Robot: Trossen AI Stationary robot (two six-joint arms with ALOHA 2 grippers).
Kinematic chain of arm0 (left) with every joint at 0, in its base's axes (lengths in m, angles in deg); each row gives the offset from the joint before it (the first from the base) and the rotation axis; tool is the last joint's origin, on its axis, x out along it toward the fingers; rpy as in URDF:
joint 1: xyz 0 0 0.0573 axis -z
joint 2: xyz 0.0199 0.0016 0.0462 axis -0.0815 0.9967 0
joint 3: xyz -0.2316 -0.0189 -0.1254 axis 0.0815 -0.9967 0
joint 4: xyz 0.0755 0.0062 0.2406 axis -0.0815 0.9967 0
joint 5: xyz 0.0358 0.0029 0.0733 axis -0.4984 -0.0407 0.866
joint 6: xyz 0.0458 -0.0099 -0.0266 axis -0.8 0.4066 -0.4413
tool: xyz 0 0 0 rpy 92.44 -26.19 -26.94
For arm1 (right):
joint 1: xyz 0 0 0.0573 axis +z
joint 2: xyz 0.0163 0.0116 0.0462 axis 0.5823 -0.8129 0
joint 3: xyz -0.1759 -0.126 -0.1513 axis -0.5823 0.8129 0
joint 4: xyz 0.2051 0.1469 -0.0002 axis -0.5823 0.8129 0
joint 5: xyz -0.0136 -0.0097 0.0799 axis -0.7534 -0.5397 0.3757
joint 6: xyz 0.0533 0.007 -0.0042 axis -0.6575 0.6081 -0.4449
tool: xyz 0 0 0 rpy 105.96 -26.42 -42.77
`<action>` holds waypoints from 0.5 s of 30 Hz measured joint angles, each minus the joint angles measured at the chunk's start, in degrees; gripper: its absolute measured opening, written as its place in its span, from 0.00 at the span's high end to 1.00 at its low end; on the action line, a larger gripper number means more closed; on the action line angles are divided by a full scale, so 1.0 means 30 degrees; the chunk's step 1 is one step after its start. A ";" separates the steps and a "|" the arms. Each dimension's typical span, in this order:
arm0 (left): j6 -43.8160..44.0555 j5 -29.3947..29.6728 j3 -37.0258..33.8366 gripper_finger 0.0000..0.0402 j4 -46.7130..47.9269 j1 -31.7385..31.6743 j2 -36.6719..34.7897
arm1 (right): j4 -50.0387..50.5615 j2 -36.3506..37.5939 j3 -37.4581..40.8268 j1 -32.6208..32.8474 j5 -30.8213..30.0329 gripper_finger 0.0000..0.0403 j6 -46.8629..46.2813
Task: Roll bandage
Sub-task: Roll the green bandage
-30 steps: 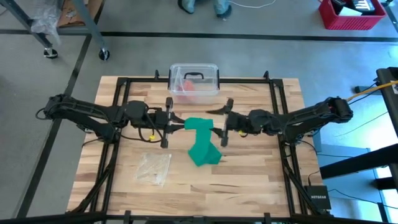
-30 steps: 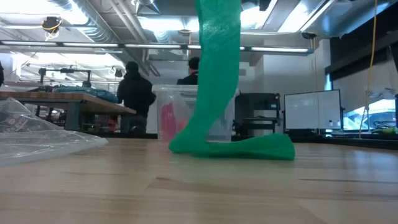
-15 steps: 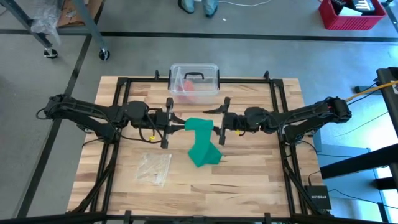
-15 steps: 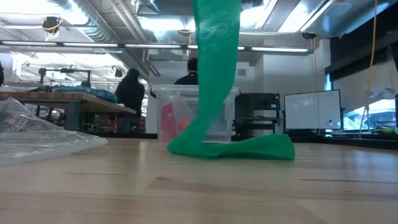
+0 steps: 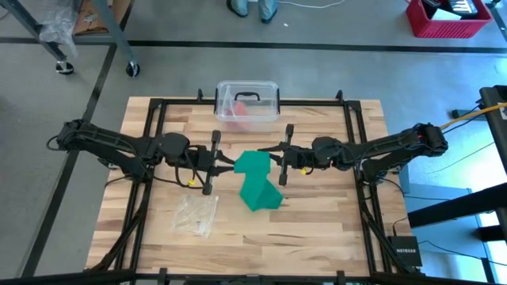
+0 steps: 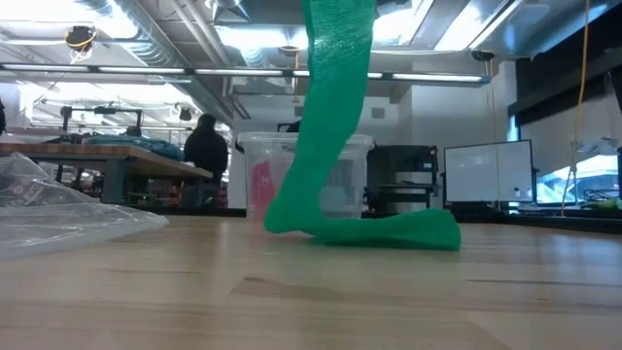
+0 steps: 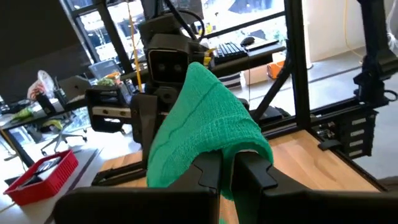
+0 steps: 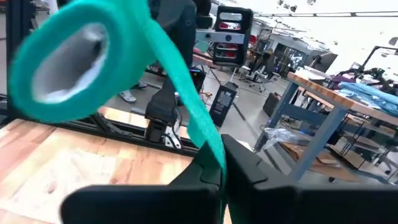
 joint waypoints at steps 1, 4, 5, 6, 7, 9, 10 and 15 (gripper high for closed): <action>0.0044 -0.0141 0.0000 0.97 0.0138 0.0006 0.0000 | -0.0061 0.0011 0.0000 0.0000 -0.0171 0.97 0.0012; 0.0632 -0.1639 0.0000 0.97 0.0383 -0.0012 0.0007 | -0.0361 0.0066 0.0000 0.0000 -0.1029 0.96 0.0334; 0.0745 -0.2283 0.0000 0.97 0.0459 -0.0049 0.0007 | -0.0650 0.0066 0.0000 0.0007 -0.1399 0.97 0.0548; 0.0818 -0.2861 0.0000 0.97 0.0550 -0.0052 0.0007 | -0.0994 0.0066 0.0000 0.0007 -0.1564 0.98 0.0791; 0.0858 -0.3328 0.0000 0.97 0.0614 -0.0029 0.0005 | -0.1349 0.0066 -0.0011 0.0005 -0.1598 0.99 0.1126; 0.0895 -0.4331 0.0000 0.97 0.0779 0.0096 0.0007 | -0.1441 0.0066 -0.0311 0.0015 -0.1649 0.98 0.1878; 0.0894 -0.4882 0.0000 0.97 0.0763 0.0154 0.0007 | -0.1424 0.0066 -0.0491 0.0015 -0.1789 0.98 0.2194; 0.0531 -0.7310 0.0000 0.97 0.0539 0.0514 0.0007 | -0.1360 0.0066 -0.1077 0.0029 -0.2554 0.99 0.4231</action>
